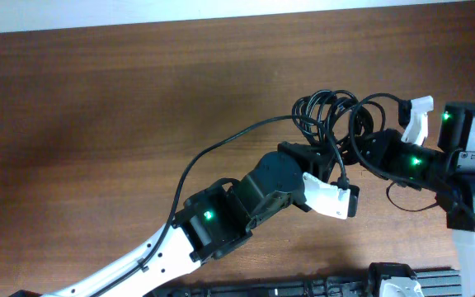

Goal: Untangle cables

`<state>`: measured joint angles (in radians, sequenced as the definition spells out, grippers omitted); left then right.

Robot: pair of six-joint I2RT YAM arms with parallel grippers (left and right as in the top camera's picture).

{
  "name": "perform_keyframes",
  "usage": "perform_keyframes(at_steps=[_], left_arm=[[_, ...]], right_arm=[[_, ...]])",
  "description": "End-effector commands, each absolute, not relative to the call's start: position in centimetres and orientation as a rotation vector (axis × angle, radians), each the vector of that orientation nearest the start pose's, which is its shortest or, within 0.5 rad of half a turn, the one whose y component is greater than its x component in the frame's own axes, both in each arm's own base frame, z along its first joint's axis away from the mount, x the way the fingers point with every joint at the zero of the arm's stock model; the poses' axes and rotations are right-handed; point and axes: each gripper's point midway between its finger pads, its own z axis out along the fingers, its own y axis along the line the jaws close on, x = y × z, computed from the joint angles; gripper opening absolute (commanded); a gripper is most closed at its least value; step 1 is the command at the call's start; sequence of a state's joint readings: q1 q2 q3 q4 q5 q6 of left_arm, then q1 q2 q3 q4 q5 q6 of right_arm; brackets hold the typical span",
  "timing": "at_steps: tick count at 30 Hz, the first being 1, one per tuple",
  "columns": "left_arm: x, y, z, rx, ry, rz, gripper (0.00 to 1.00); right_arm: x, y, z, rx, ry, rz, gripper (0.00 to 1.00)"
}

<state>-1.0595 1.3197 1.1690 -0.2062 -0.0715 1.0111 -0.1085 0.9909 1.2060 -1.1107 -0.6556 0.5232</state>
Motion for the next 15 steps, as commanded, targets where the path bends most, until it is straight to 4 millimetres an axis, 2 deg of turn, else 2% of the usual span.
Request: perform_keyframes(at_steps=[1,3,4,5,9,13,15], left_arm=[[24.2,-36.4,30.6,1.587,1.096,0.119,0.11],[24.2,-36.4,30.6,1.579,1.107,0.110,0.07],[24.2,-36.4,30.6,1.578,1.108,0.109,0.07],[24.2,-36.4,30.6,1.579,1.108,0.110,0.13],[24.5,-36.1,30.7,1.563,1.126,0.130,0.12],[26.8,-34.6,32.3,1.367,1.254,0.196,0.02],[27.5,-34.1,33.2,1.281,1.288,0.208,0.00]], right_arm=[[23.5,8.7,29.5,0.380,2.372,1.026,0.04],[23.5,8.7,29.5,0.381,2.372,1.026,0.04],[23.5,8.7,29.5,0.380,2.371,1.026,0.04],[23.5,8.7,29.5,0.380,2.372,1.027,0.04],[23.4,9.0,29.7,0.355,2.368,1.049,0.04],[23.4,9.0,29.7,0.355,2.368,1.048,0.04],[23.4,9.0,29.7,0.355,2.368,1.048,0.04]])
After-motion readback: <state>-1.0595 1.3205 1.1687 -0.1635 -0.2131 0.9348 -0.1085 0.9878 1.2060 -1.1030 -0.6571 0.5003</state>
